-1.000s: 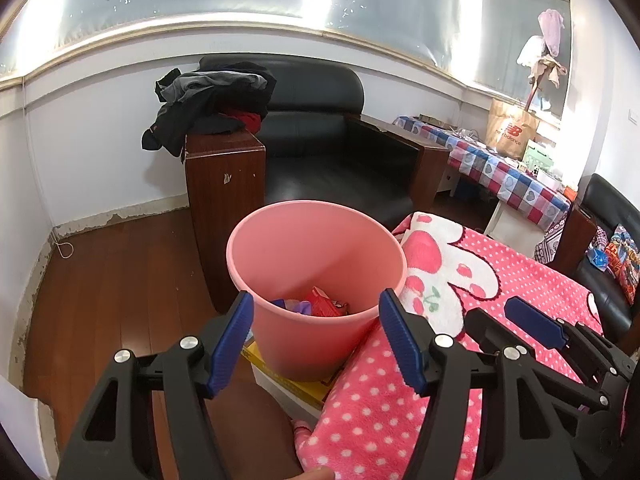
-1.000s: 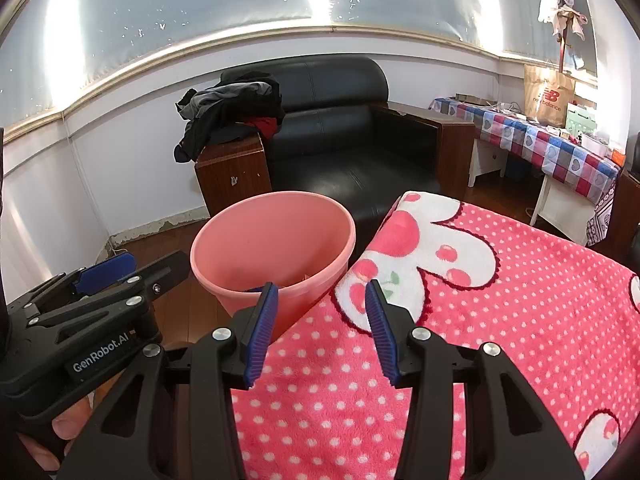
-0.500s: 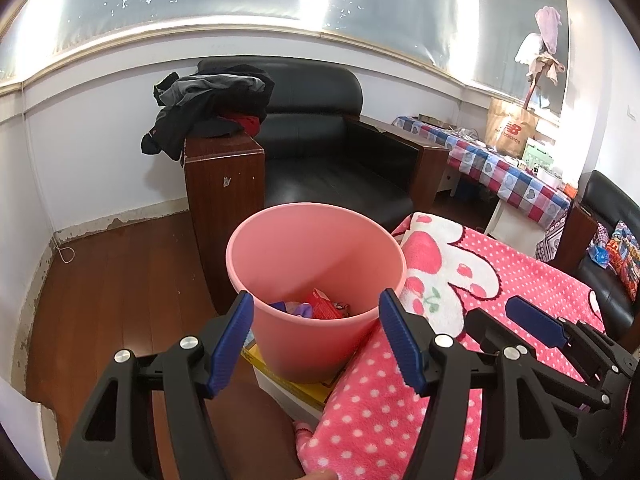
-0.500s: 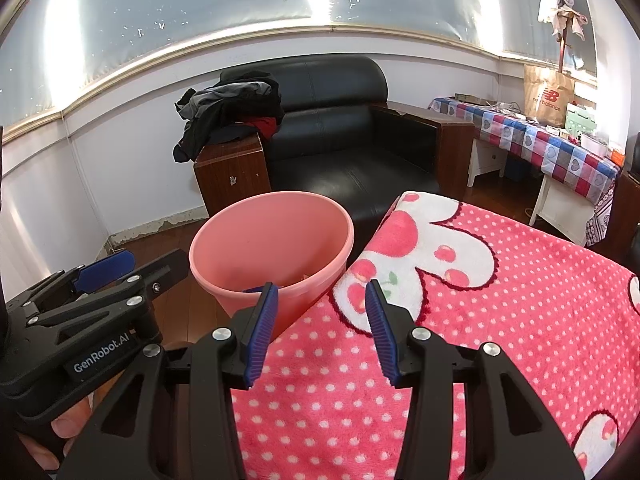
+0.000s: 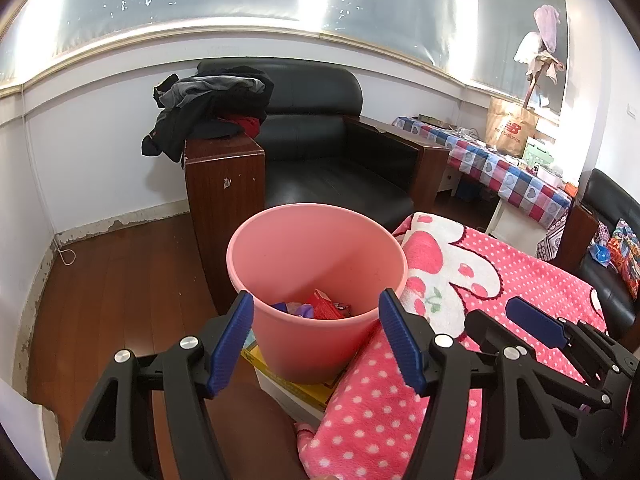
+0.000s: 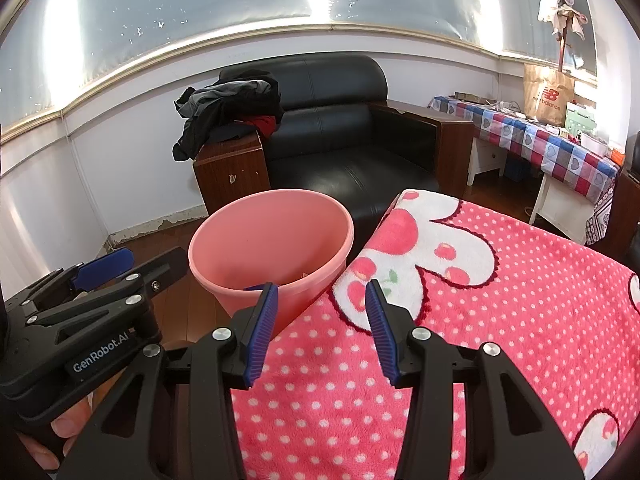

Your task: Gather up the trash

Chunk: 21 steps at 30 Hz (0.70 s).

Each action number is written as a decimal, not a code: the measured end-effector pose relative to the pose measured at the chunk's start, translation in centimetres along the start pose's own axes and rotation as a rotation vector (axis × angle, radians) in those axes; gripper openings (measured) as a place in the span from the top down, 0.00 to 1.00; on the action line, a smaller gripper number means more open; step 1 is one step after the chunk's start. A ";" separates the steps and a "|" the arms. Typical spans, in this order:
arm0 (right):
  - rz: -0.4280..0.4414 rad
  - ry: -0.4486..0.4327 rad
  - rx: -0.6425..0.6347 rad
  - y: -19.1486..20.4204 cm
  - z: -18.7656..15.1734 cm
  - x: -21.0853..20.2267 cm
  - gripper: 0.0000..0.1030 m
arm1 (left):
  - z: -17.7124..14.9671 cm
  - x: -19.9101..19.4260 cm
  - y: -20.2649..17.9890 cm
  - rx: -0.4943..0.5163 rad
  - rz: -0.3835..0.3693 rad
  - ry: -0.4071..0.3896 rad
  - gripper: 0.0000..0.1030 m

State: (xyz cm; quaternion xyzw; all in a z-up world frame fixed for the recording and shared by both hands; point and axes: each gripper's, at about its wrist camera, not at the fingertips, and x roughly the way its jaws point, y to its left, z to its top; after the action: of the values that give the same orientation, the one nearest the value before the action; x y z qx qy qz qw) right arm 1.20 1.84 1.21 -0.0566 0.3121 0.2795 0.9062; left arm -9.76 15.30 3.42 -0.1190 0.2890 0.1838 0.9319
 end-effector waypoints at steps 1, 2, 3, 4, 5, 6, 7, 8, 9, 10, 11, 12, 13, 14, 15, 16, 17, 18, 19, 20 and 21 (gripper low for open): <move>0.000 0.000 0.000 0.0 0.0 0.0 0.55 | -0.1 0.0 -0.2 -0.002 0.000 0.002 0.38; 0.000 0.001 0.000 0.0 0.0 0.1 0.55 | 0.0 0.0 -0.1 -0.002 0.000 0.003 0.38; 0.001 0.001 0.000 0.0 0.0 0.1 0.55 | 0.0 0.0 0.0 -0.002 0.000 0.002 0.38; 0.000 0.001 -0.001 0.0 0.0 0.0 0.55 | 0.1 0.0 0.0 -0.001 0.001 0.001 0.38; 0.000 0.001 0.000 0.0 0.0 0.1 0.55 | 0.0 0.0 -0.1 -0.001 0.001 0.001 0.38; 0.000 0.002 0.000 0.0 0.0 0.1 0.55 | 0.1 0.1 0.1 -0.001 0.000 0.001 0.38; 0.000 0.002 0.000 -0.1 -0.1 0.0 0.55 | -0.1 0.0 -0.1 -0.002 0.000 0.001 0.38; -0.001 0.002 0.000 -0.1 -0.1 0.0 0.55 | 0.0 0.0 -0.1 -0.001 0.000 0.001 0.38; -0.001 0.003 0.000 -0.1 -0.1 0.1 0.55 | 0.0 0.0 -0.1 -0.001 0.000 0.001 0.38; -0.001 0.003 0.001 -0.2 -0.1 0.1 0.55 | 0.0 0.0 -0.1 0.000 0.001 0.000 0.38; 0.000 0.004 0.001 -0.1 -0.1 0.1 0.55 | -0.1 0.0 -0.2 0.000 0.001 0.001 0.38; -0.001 0.004 0.001 -0.2 -0.1 0.0 0.55 | 0.0 0.1 0.0 0.000 0.000 0.002 0.38; -0.002 0.004 0.001 -0.2 -0.2 0.1 0.55 | 0.0 0.0 -0.1 0.000 0.000 0.002 0.38; -0.002 0.005 0.002 -0.2 -0.2 0.1 0.55 | -0.1 0.0 -0.2 0.000 0.001 0.001 0.38; -0.003 0.006 0.002 -0.1 -0.3 0.2 0.55 | -0.1 0.0 -0.2 0.000 0.001 0.001 0.38; -0.003 0.005 0.003 -0.2 -0.3 0.1 0.55 | -0.1 0.0 -0.2 0.000 0.000 0.001 0.38; -0.004 0.006 0.004 -0.2 -0.3 0.3 0.55 | -0.2 -0.1 -0.2 0.000 0.001 0.001 0.38; -0.004 0.006 0.004 -0.2 -0.3 0.2 0.55 | -0.1 0.0 -0.2 0.002 0.001 0.001 0.38; -0.004 0.006 0.005 -0.2 -0.3 0.3 0.55 | 0.0 0.1 -0.1 0.001 0.001 0.001 0.38; -0.004 0.006 0.005 -0.2 -0.3 0.3 0.55 | 0.0 0.1 0.0 0.000 0.000 0.002 0.38; -0.004 0.006 0.005 -0.3 -0.4 0.2 0.55 | 0.0 0.1 0.0 0.001 0.000 0.001 0.38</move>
State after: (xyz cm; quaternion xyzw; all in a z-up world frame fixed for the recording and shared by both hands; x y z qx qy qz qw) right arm 1.29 1.64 0.77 -0.0557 0.3153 0.2770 0.9060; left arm -9.69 15.28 3.39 -0.1185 0.2898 0.1837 0.9318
